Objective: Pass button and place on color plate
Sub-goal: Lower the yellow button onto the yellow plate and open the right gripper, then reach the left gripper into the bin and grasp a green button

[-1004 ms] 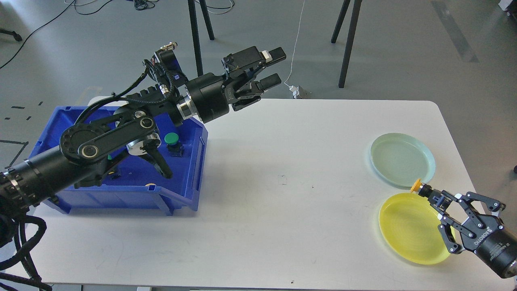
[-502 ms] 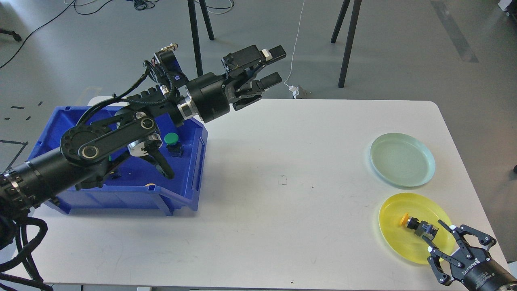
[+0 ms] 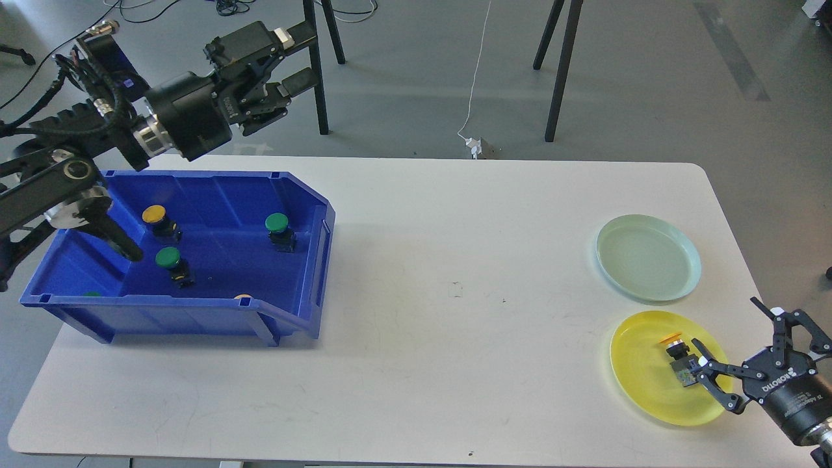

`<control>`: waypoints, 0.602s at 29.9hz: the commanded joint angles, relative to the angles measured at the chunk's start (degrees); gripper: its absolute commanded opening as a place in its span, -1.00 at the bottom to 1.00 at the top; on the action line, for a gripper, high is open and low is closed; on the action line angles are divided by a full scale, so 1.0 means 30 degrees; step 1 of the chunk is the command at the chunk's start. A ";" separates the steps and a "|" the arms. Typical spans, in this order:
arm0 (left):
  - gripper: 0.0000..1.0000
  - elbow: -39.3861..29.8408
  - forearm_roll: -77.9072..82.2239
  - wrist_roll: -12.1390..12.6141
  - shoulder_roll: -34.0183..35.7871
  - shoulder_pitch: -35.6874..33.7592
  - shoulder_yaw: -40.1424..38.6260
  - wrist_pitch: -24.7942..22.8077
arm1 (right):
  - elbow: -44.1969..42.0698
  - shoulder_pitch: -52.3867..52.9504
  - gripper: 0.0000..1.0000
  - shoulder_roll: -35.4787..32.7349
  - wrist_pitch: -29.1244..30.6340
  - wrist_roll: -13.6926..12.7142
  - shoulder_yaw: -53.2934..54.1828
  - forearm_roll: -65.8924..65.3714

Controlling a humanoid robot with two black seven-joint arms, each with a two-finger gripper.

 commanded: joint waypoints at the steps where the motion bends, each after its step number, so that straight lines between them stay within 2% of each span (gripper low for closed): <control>1: 0.71 -0.0815 0.4232 0.0002 0.2564 -0.0132 0.1376 0.0154 | 0.0046 0.2522 0.98 -0.0882 0.0000 -0.0307 0.0191 -0.0023; 7: 0.70 0.1232 1.0742 0.0002 0.2714 0.0277 0.2288 0.0272 | 0.1071 0.5018 0.98 -0.1207 0.0000 -0.0365 0.1652 0.0124; 9: 0.71 0.2635 1.2089 0.0002 0.2597 0.0365 0.3192 0.0272 | 0.1101 0.5427 0.98 -0.1236 0.0000 -0.0395 0.2298 0.0124; 11: 0.70 0.4507 1.3582 0.0002 0.1724 0.0278 0.4451 0.0272 | 0.1072 0.6827 0.98 -0.1207 0.0000 -0.0453 0.2301 0.0037; 15: 0.70 0.7703 1.5607 0.0002 -0.0388 0.0482 0.5363 0.0185 | 0.1042 0.8357 0.98 -0.1178 0.0000 -0.0892 0.1921 0.0006; 18: 0.70 0.9055 1.5904 0.0002 -0.1035 0.0366 0.6475 -0.0166 | 0.1130 0.8301 0.98 -0.1002 0.0000 -0.0864 0.1949 0.0095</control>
